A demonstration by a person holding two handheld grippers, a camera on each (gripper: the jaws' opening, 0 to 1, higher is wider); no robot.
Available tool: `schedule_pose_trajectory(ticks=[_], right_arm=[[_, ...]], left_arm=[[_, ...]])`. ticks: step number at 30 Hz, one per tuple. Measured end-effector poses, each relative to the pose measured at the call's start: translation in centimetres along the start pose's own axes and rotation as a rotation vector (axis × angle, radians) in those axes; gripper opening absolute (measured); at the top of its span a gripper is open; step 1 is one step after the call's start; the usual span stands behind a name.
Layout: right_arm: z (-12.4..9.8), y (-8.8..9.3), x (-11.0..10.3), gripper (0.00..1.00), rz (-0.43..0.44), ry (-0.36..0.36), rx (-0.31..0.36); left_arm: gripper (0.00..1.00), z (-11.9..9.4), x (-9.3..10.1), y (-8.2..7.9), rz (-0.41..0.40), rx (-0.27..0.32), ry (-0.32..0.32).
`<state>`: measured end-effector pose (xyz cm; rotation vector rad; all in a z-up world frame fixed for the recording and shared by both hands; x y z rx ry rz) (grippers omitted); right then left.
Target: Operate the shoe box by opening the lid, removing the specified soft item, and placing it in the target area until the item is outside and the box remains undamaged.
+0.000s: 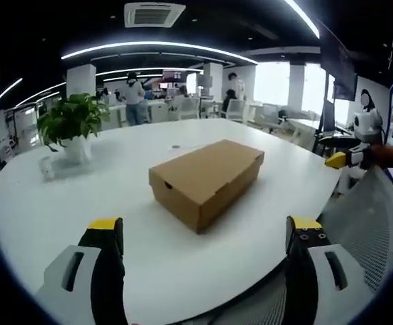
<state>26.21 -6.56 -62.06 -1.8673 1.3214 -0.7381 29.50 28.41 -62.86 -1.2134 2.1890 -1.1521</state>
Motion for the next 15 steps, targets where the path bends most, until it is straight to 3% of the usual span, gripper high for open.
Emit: schedule_pose_trajectory(ticks=[11,15], right_arm=[[-0.1,-0.4,0.2,0.98,-0.055,-0.018,-0.005],[0.1,-0.5,0.5,0.98,-0.048,-0.021,-0.003]], left_arm=[[0.99,0.7,-0.3,-0.5,0.051,-0.056,0.017],[0.99,1.0,-0.4,-1.2,0.058,-0.048,0.016]])
Point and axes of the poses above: the point that each gripper's makers call its tool centre point, and the gripper's own axes: z roughly forward along the fingers, x roughly to its right, y roughly out of its underside, the point moved 3 cm from there along -z, roughly backward along the fingers, and after that the axes turned 13 degrees about -x, right-handed, at the moved point
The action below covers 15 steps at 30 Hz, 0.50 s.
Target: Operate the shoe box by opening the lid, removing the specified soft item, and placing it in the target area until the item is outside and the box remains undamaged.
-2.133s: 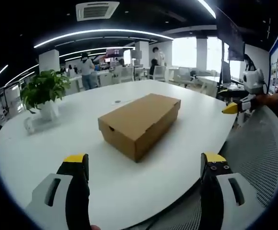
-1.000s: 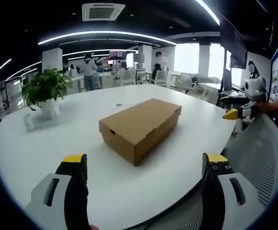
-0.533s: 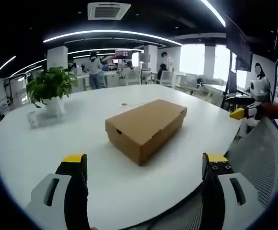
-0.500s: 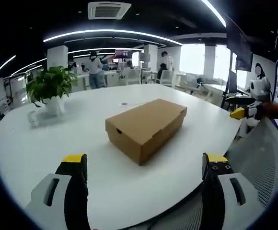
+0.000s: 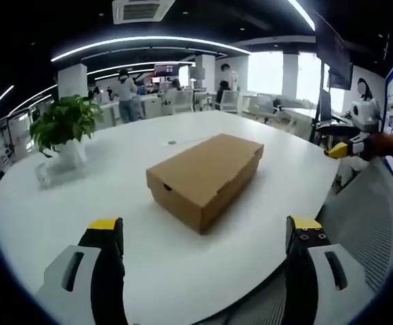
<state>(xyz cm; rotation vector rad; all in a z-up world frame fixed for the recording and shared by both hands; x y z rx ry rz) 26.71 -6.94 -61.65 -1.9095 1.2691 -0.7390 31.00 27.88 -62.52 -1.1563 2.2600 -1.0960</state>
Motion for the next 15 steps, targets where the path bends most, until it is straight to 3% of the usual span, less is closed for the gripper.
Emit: schedule_pose_trajectory(ticks=[7,15], right_arm=[[0.7,-0.5,0.9,0.96,-0.024,-0.009,-0.006],[1.2,-0.5,1.6,0.96,-0.014,-0.008,-0.002]], left_arm=[[0.99,0.8,-0.5,-0.7,-0.015,0.002,-0.005],[0.99,2.0,-1.1,-0.2,-0.009,-0.023,0.006]])
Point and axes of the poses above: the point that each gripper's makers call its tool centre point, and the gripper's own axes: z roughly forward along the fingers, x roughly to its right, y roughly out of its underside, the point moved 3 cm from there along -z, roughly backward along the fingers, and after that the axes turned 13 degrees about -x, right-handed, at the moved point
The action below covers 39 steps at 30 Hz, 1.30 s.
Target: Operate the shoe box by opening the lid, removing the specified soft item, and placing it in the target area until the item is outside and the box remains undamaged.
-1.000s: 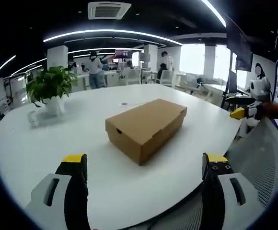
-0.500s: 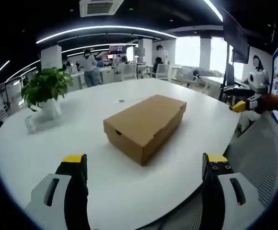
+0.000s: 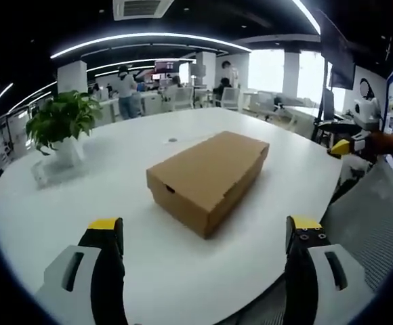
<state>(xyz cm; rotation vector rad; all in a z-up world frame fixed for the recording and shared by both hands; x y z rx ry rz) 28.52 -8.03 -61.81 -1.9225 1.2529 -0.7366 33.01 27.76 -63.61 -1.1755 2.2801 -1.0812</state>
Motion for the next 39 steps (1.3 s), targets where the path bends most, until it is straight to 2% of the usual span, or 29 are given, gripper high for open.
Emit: schedule_pose_trajectory(ticks=[17,24,28,39], right_arm=[[1.9,-0.1,0.3,0.94,-0.038,-0.035,0.001],[3.1,0.3,0.5,0.93,-0.042,-0.056,-0.006],[3.5,0.2,0.8,0.93,-0.047,-0.060,-0.009],[5.2,0.4,1.4,0.92,-0.080,-0.089,-0.034]], left_arm=[[0.99,2.0,-0.9,0.6,-0.006,-0.027,0.005],[0.98,2.8,-1.2,0.4,-0.012,-0.020,0.001],[0.98,3.4,-1.0,0.5,0.003,-0.041,0.010],[0.98,4.7,-0.6,-1.1,0.023,-0.041,0.032]])
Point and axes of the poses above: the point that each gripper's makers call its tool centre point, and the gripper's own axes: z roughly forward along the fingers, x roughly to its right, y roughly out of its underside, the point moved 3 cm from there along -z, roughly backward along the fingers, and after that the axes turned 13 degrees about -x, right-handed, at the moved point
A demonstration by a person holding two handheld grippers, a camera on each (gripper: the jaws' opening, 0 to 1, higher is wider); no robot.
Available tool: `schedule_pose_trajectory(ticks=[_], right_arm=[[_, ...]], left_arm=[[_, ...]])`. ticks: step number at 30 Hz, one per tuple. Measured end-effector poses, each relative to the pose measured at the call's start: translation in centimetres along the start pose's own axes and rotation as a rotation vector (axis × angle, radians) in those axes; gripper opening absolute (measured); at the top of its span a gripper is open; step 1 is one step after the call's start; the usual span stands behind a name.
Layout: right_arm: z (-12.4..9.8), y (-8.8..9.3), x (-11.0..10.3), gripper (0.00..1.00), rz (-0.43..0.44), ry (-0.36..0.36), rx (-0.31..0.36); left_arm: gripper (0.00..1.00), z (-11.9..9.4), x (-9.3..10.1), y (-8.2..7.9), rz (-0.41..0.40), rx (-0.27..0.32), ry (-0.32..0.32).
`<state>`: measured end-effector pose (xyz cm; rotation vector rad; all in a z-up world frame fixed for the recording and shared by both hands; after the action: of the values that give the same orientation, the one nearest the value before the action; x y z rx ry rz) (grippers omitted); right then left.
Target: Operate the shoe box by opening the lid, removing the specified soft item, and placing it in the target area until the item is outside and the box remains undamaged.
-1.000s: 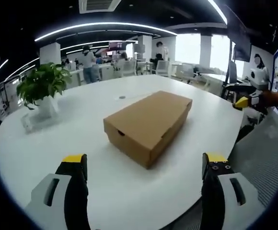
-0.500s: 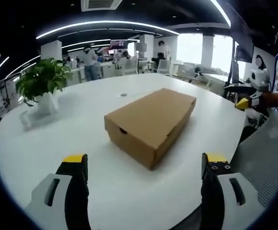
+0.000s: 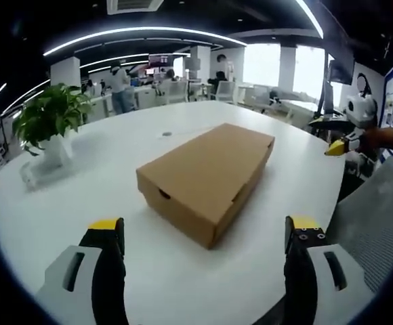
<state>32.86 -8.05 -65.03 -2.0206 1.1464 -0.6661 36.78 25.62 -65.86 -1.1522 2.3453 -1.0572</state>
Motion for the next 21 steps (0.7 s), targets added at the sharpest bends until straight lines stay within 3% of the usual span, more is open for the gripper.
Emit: schedule_pose_trajectory(ticks=[4,9,21], right_arm=[[0.8,0.0,0.1,0.92,-0.029,-0.017,-0.014],[1.8,-0.1,0.3,0.92,-0.047,-0.035,-0.024],[4.0,-1.3,-0.2,0.89,-0.062,-0.074,-0.012]], left_arm=[[0.97,0.6,0.2,-0.2,0.006,-0.008,0.006],[0.96,0.9,-0.1,-0.3,-0.043,-0.013,0.003],[0.95,2.4,0.7,-0.4,-0.020,-0.044,0.010]])
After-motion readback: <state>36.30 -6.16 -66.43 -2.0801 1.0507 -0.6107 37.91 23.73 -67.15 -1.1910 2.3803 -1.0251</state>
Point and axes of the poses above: the point that each gripper's makers call its tool centre point, and the gripper's own axes: z roughly forward along the fingers, x roughly to its right, y roughly out of its underside, the point moved 3 cm from there along -z, roughly backward along the fingers, and after that the axes turned 13 degrees about -x, right-handed, at the moved point
